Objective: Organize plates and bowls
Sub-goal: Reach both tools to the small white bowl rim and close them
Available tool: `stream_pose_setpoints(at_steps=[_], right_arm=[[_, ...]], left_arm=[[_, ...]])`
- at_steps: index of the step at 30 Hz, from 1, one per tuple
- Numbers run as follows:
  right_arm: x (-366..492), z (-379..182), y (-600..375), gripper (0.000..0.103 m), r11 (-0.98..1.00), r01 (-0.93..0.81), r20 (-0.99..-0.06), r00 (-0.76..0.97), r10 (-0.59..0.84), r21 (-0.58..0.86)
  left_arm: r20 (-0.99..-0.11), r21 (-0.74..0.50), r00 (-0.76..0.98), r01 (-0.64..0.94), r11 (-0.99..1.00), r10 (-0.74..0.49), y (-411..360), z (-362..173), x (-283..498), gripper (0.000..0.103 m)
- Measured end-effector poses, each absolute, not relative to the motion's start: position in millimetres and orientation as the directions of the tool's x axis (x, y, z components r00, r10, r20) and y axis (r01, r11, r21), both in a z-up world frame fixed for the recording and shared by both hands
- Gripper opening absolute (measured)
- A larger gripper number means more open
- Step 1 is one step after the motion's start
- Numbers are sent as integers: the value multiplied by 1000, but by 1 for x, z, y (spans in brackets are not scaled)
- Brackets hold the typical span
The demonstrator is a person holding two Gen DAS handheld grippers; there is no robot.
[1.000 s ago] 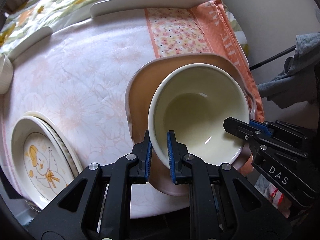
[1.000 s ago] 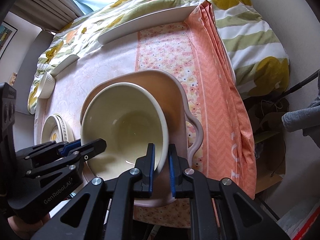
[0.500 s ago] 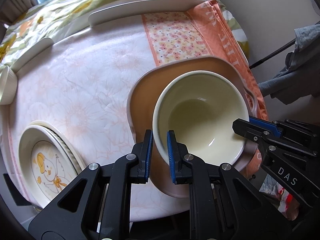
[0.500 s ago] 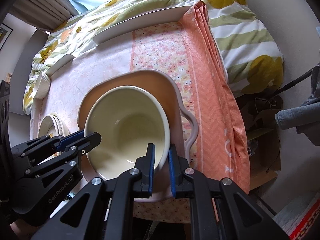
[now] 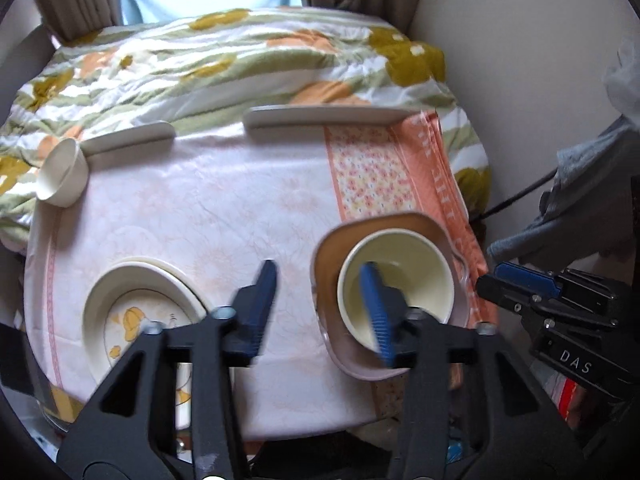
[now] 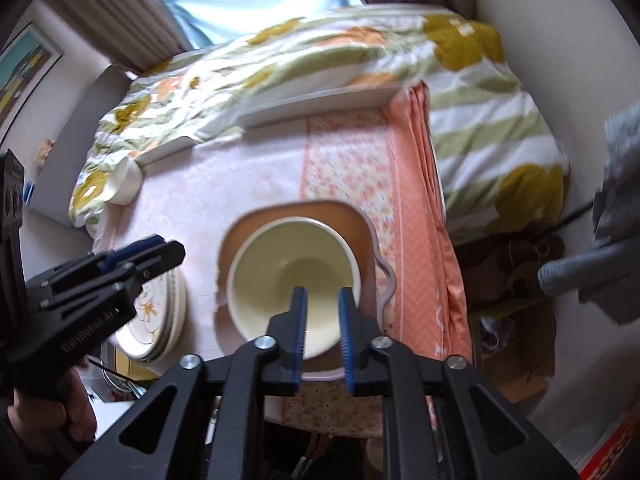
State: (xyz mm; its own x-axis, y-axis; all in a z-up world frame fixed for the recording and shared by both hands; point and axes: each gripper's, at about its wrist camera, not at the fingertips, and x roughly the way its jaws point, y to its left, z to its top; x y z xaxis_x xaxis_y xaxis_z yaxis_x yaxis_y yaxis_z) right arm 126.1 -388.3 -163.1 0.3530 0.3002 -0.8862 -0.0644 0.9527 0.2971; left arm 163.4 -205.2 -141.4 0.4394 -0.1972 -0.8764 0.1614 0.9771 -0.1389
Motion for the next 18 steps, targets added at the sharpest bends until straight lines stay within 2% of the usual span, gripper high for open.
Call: stream_pose_setpoints(at_steps=[1, 2, 3, 12, 18], right_arm=[[126, -154, -385, 53, 954, -100, -880, 369, 301, 284], [127, -145, -381, 91, 952, -141, -870, 388, 305, 271], [128, -136, -376, 103, 948, -179, -858, 406, 315, 264], [166, -75, -306, 103, 826, -513, -730, 468, 498, 234], [225, -47, -219, 103, 795, -588, -767, 439, 468, 149]], left_arm=[[-853, -153, 483, 132, 979, -198, -194, -129, 160, 95], [-823, -167, 532, 102, 981, -196, -182, -117, 154, 101], [-802, -178, 566, 79, 981, -191, -171, -108, 150, 102], [-743, -236, 667, -185, 954, -55, -47, -60, 129, 102], [-736, -291, 676, -332, 897, 12, 54, -54, 142, 102]])
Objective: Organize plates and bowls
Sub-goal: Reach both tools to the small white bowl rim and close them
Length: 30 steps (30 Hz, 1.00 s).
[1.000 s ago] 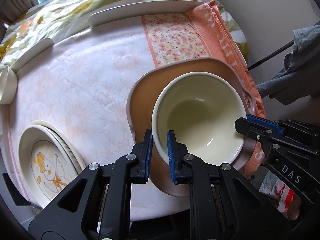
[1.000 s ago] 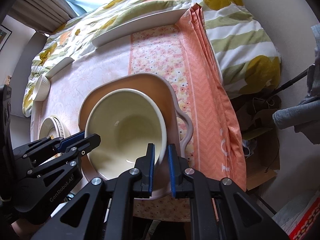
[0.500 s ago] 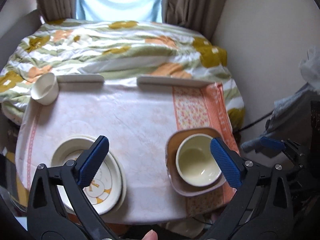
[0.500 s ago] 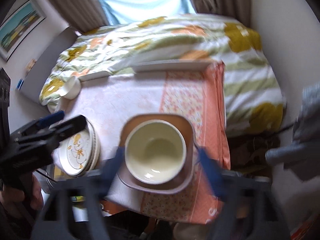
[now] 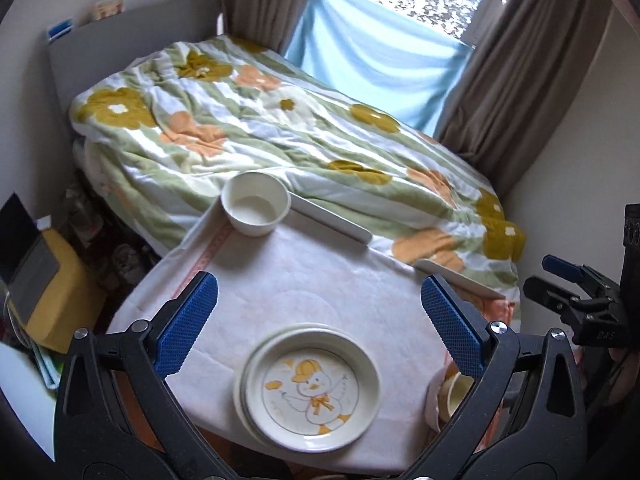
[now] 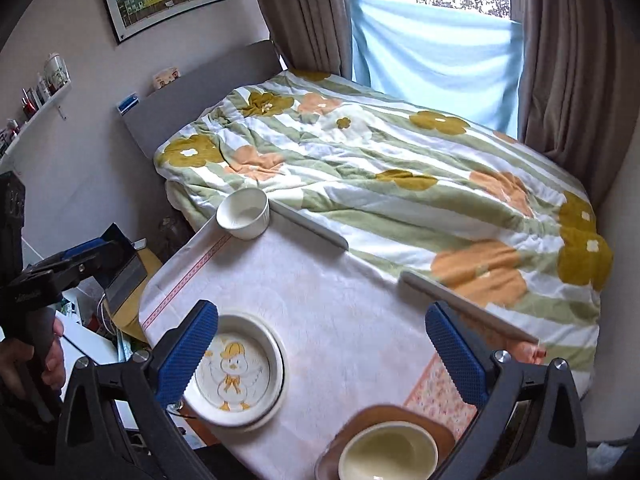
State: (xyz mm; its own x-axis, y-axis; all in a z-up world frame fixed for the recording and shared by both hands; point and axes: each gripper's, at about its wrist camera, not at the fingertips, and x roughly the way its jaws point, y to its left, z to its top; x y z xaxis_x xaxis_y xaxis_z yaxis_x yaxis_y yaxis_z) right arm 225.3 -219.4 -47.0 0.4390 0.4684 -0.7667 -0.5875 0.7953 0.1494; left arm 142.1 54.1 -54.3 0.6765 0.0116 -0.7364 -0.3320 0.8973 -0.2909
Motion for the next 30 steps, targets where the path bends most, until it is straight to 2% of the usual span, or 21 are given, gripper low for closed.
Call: stream_pose_setpoints(at_steps=[3, 6, 8, 10, 12, 15, 17, 22, 24, 26, 28, 30], right_arm=[[266, -51, -165, 103, 755, -640, -791, 385, 475, 141], [308, -70, -112, 103, 715, -671, -822, 285, 494, 197], [333, -90, -78, 103, 700, -680, -843, 228, 486, 220], [355, -111, -46, 98, 689, -686, -863, 181, 471, 232], [375, -137, -18, 82, 682, -685, -880, 125, 458, 258], [394, -174, 19, 65, 681, -669, -900, 40, 434, 298], [403, -198, 32, 59, 681, -662, -909, -2, 416, 313], [412, -234, 57, 54, 674, -657, -916, -64, 397, 338], [414, -241, 62, 42, 668, -658, -915, -83, 394, 347], [415, -248, 66, 33, 665, -658, -916, -97, 390, 353], [417, -253, 68, 31, 663, -657, -915, -104, 390, 358], [418, -256, 70, 19, 662, -659, -916, -108, 387, 357]], left_arm=[[-750, -348, 662, -386, 854, -6, 101, -70, 159, 101], [-770, -416, 636, -437, 798, -53, 142, -98, 184, 95], [-784, -455, 613, -464, 760, -96, 165, -123, 204, 82], [-801, -476, 583, -484, 734, -134, 184, -150, 226, 76], [-818, -480, 552, -504, 718, -160, 196, -176, 246, 70], [-837, -483, 512, -522, 703, -195, 211, -212, 274, 57], [-848, -481, 484, -534, 695, -215, 218, -233, 290, 51], [-862, -474, 443, -539, 696, -245, 229, -267, 314, 38], [-868, -467, 432, -539, 701, -246, 231, -274, 319, 34], [-868, -467, 429, -539, 701, -249, 232, -278, 323, 23], [-874, -454, 423, -537, 711, -238, 232, -279, 324, 17], [-878, -441, 422, -533, 722, -226, 232, -278, 322, 14]])
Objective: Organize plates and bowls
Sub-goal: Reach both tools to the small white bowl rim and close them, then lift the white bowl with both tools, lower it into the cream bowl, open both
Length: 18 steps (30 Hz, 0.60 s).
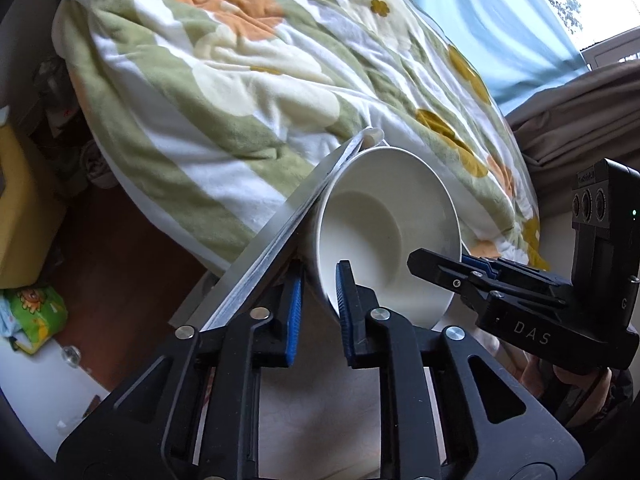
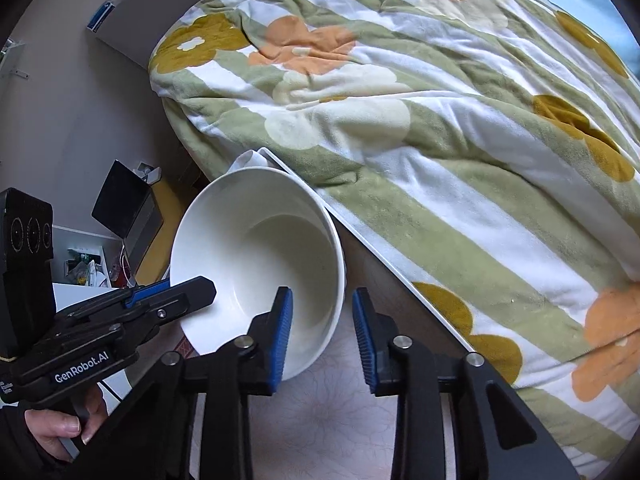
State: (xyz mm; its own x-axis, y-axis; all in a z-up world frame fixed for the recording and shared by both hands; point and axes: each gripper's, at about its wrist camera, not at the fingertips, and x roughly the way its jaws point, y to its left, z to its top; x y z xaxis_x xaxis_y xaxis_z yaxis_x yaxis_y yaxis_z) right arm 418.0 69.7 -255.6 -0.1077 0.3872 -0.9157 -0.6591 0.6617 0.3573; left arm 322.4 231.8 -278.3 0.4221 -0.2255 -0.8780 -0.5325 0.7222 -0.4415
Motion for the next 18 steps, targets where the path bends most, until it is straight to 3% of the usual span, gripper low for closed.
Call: stream_pose_setpoints(at_steps=[2, 18], right_arm=[[419, -258, 71, 13, 670, -663, -925, -95, 369, 335], [397, -237, 44, 12, 691, -635, -903, -26, 429, 347]], left_arm=[[-876, -442, 429, -530, 724, -222, 232, -278, 321, 14], [-884, -363, 444, -460, 810, -144, 199, -236, 308, 13]])
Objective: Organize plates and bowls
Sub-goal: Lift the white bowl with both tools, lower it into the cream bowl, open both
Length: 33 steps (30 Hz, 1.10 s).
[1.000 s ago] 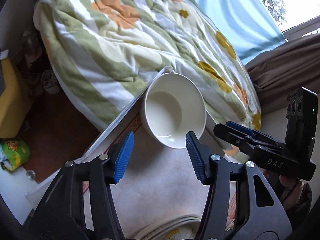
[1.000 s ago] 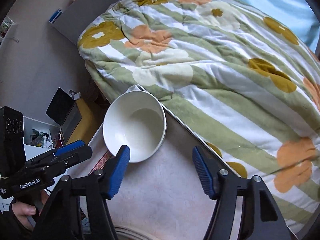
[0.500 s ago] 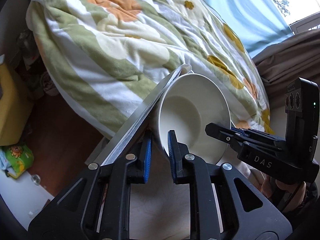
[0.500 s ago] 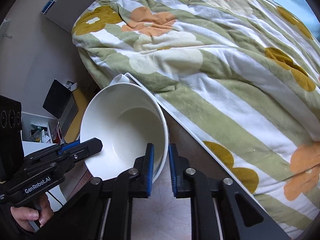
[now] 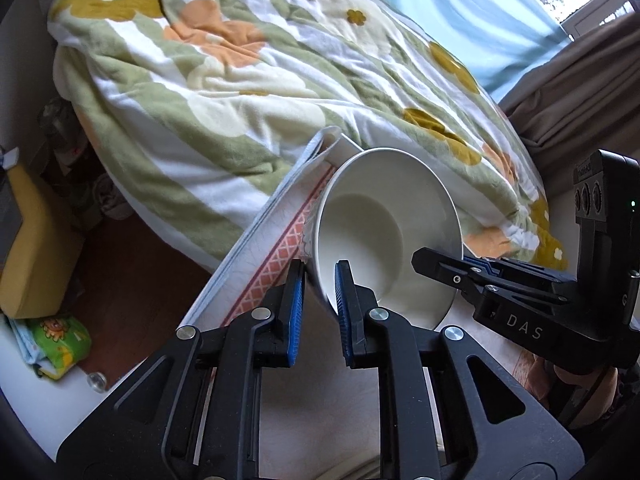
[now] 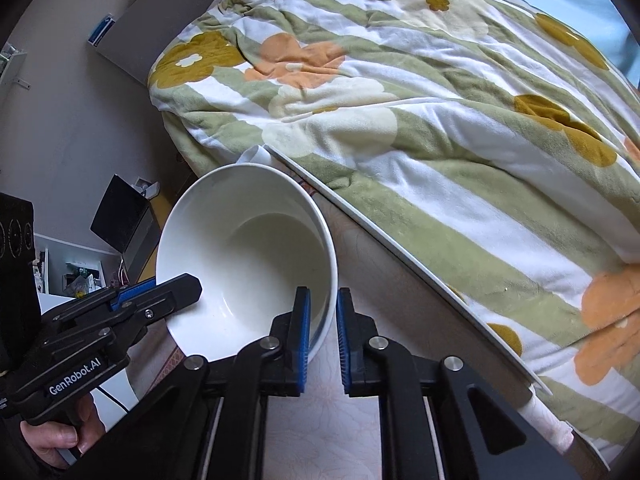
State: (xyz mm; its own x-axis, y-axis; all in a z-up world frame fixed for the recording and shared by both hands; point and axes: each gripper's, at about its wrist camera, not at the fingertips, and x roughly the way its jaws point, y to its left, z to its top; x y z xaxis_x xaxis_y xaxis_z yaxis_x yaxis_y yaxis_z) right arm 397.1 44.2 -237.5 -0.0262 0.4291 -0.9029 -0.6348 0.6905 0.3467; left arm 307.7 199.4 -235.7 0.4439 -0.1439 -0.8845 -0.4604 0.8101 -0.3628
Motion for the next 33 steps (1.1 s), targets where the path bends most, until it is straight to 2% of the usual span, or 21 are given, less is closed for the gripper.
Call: stream_pose_setpoints(at_steps=[8, 17, 23, 33], right_arm=[[354, -187, -18, 12, 724, -576, -868, 49, 493, 379], [276, -135, -137, 12, 789, -503, -852, 176, 493, 353], [224, -121, -226, 12, 848, -414, -849, 263, 459, 330], [159, -144, -339, 12, 916, -227, -871, 299, 389, 331]], left_arm=[[-851, -361, 507, -371, 855, -140, 141, -172, 265, 13], [-820, -374, 531, -214, 903, -214, 24, -121, 204, 13], [-811, -390, 506, -92, 916, -295, -65, -116, 171, 13], [-839, -393, 387, 55, 918, -382, -180, -143, 136, 13]])
